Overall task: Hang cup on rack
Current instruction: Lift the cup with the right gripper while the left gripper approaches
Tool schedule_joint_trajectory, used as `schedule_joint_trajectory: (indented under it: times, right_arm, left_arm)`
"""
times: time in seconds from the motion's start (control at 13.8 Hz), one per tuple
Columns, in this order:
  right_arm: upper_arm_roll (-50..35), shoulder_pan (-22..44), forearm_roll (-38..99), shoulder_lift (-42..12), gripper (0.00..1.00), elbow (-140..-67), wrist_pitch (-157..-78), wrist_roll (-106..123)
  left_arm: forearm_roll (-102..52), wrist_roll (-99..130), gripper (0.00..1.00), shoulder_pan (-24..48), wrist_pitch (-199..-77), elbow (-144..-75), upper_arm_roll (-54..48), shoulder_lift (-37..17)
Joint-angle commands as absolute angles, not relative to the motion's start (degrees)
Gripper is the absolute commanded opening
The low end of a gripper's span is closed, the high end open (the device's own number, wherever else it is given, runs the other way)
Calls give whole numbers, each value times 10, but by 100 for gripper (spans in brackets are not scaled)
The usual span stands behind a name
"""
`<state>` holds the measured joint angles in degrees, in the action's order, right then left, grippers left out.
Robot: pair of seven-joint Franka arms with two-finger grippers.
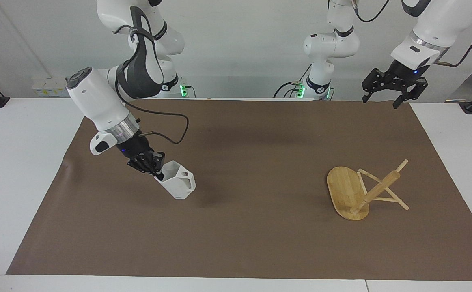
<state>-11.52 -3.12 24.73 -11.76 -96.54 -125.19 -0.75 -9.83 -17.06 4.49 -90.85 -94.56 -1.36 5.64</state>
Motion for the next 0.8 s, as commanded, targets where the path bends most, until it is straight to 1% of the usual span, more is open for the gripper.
schedule_joint_trajectory:
  times: [0.0,0.22,0.36,0.65,0.72]
  right_arm:
    - [-118,-41,290,-107,0,-929,-1180,21]
    - [-119,-41,412,-106,0,-916,-1126,94]
    - [-132,-40,422,-106,0,-914,-1115,116]
    - [-177,-39,427,-110,0,-911,-1130,111]
    - [-181,-39,438,-111,0,-899,-1130,109]
  left_arm:
    - [-145,-276,100,49,-952,-1009,-6,94]
    - [-187,-421,100,51,-959,-1027,-7,102]
    - [-190,-453,100,68,-976,-1034,-8,103]
    - [-225,-603,100,78,-1033,-1071,-9,116]
    - [-240,-613,100,85,-1038,-1078,-8,119]
